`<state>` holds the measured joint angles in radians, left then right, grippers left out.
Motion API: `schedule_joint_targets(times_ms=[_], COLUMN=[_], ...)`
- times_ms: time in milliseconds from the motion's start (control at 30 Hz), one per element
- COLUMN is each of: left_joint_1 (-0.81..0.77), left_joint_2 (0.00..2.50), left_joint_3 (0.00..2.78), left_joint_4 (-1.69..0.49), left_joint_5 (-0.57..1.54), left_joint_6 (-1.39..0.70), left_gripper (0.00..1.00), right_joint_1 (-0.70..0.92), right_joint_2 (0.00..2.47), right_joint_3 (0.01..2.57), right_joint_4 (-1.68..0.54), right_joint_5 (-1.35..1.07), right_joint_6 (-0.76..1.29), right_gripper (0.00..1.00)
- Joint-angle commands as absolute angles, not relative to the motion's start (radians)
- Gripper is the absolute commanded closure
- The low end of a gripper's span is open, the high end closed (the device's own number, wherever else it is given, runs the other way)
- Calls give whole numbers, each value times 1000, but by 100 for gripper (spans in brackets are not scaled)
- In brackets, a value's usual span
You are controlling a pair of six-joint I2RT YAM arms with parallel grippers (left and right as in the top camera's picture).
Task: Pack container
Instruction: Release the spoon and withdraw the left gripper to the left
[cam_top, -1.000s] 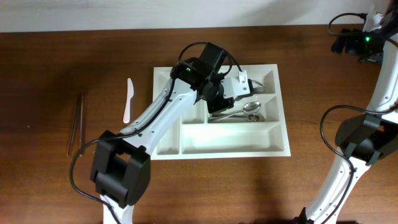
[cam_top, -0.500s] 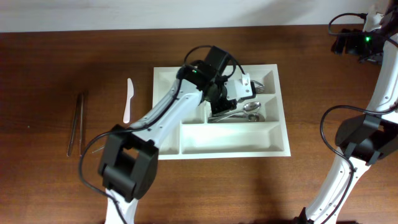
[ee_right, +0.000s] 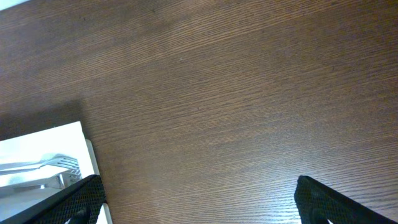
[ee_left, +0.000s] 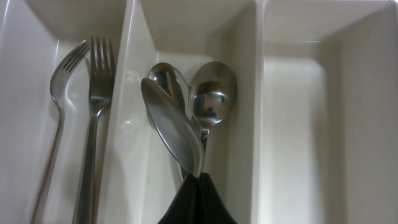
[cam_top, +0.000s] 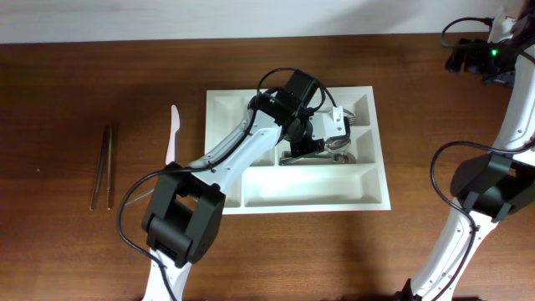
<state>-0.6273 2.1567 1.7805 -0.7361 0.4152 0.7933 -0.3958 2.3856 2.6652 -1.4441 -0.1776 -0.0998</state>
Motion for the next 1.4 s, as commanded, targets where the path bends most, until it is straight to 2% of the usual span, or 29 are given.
schedule_joint_targets(times_ms=[0, 267, 300, 333, 367, 500, 733, 833, 933, 1033, 1200, 1367], left_joint_1=[-635, -635, -635, -635, -635, -634, -614, -584, -538, -477, -319, -153], left_joint_2=[2155, 2159, 2160, 2162, 2162, 2162, 2139, 2106, 2055, 1995, 1924, 1914], left_joint_3=[1801, 1801, 1801, 1801, 1801, 1803, 1918, 1991, 2047, 2059, 2059, 2057], left_joint_4=[-733, -733, -733, -733, -733, -717, -768, -858, -968, -1037, -1161, -1316], left_joint_5=[430, 430, 430, 430, 430, 422, 242, 130, 11, -108, -116, 6], left_joint_6=[809, 809, 809, 809, 809, 795, 656, 639, 638, 545, 358, 340], left_gripper=[98, 98, 92, 70, 55, 31, 25, 23, 17, 15, 15, 19], right_joint_1=[-393, -393, -393, -393, -393, -393, -393, -393, -393, -393, -393, -393], right_joint_2=[2363, 2363, 2363, 2363, 2363, 2363, 2363, 2363, 2363, 2363, 2363, 2363], right_joint_3=[2683, 2683, 2683, 2683, 2683, 2683, 2683, 2683, 2683, 2683, 2683, 2683], right_joint_4=[-1444, -1444, -1444, -1444, -1444, -1444, -1444, -1444, -1444, -1444, -1444, -1444], right_joint_5=[-179, -179, -179, -179, -179, -179, -179, -179, -179, -179, -179, -179], right_joint_6=[-88, -88, -88, -88, -88, -88, -88, -88, -88, -88, -88, -88], right_gripper=[1, 1, 1, 1, 1, 1, 1, 2, 1, 1, 1, 1])
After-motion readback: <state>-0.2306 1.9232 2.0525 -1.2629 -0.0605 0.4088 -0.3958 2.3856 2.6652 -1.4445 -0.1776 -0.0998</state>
